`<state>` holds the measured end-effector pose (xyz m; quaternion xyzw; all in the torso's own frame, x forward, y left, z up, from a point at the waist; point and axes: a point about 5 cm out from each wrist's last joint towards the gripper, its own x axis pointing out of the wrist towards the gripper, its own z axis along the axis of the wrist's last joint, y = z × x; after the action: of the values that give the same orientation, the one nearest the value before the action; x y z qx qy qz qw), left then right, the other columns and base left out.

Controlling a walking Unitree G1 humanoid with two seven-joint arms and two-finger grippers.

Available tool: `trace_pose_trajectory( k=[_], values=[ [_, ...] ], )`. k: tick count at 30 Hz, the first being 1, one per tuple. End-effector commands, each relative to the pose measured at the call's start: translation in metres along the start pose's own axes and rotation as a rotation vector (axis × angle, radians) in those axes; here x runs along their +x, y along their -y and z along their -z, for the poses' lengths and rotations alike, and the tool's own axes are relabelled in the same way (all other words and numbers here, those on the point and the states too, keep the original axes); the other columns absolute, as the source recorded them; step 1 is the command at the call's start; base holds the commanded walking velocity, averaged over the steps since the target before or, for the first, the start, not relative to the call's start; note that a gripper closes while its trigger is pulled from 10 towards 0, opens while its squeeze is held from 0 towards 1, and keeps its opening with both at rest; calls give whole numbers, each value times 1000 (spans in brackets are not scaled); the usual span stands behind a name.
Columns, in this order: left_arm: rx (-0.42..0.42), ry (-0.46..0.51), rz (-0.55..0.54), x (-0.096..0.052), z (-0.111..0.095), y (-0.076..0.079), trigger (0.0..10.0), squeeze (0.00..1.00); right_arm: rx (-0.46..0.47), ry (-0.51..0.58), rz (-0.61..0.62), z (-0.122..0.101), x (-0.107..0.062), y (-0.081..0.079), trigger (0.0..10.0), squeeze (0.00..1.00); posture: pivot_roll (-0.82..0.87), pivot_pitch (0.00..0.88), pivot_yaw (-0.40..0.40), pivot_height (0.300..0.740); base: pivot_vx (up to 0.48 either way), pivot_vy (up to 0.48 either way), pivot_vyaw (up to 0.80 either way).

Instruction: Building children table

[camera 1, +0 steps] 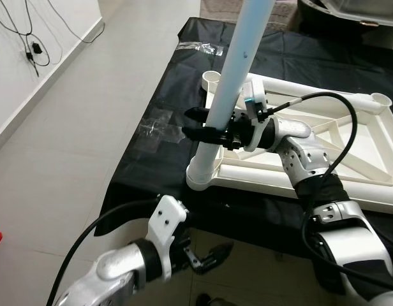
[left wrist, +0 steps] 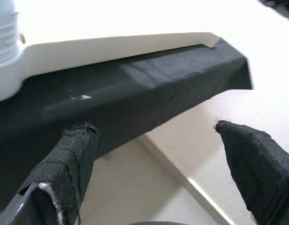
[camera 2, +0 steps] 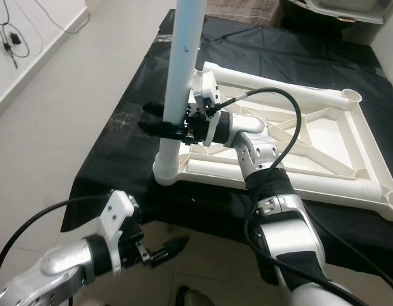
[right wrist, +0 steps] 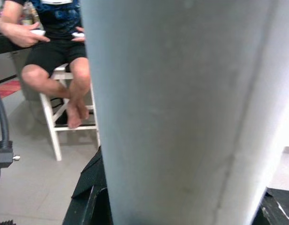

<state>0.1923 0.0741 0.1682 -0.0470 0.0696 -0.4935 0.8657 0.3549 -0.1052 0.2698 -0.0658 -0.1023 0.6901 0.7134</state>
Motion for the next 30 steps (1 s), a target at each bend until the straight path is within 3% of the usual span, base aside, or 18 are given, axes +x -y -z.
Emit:
trace_pose_trajectory(
  k=[1, 10, 15, 19, 21, 22, 23, 24, 26, 30],
  values=[
    [-13, -16, 13, -3, 1, 5, 10000, 0, 214, -191, -94, 60, 7, -20, 10000, 0, 143, 355, -112, 740, 0, 0, 0],
    [-27, -35, 23, -8, 3, 14, 10000, 0, 204, -189, -104, 57, 14, -14, 10000, 0, 140, 369, -116, 740, 0, 0, 0],
    [-33, -37, 13, -7, 2, 15, 10000, 0, 187, -170, 96, 64, 11, -7, 10000, 0, 136, 363, -126, 740, 0, 0, 0],
    [-32, -37, 12, -6, 2, 15, 10000, 0, 185, -167, 116, 65, 9, -7, 10000, 0, 136, 362, -125, 740, 0, 0, 0],
    [-32, -37, 11, -6, 2, 14, 10000, 0, 182, -170, 181, 67, 4, -6, 10000, 0, 130, 356, -122, 740, 0, 0, 0],
    [-33, -36, 12, -5, 2, 14, 10000, 0, 174, -180, 272, 68, -1, -3, 10000, 0, 126, 350, -118, 740, 0, 0, 0],
    [-33, -36, 12, -5, 2, 14, 10000, 0, 174, -180, 272, 68, -1, -3, 10000, 0, 126, 350, -118, 740, 0, 0, 0],
    [-31, -34, 15, -2, 2, 12, 10000, 0, 160, -194, 460, 68, -14, 4, 10000, 0, 122, 339, -111, 740, 0, 0, 0],
    [-28, -34, 14, 0, 2, 9, 10000, 0, 150, -199, 569, 65, -22, 8, 10000, 0, 117, 329, -104, 740, 0, 0, 0],
    [-27, -33, 8, 2, 3, 6, 10000, 0, 164, -209, 671, 60, -27, 12, 10000, 0, 114, 327, -104, 740, 0, 0, 0]
  ],
)
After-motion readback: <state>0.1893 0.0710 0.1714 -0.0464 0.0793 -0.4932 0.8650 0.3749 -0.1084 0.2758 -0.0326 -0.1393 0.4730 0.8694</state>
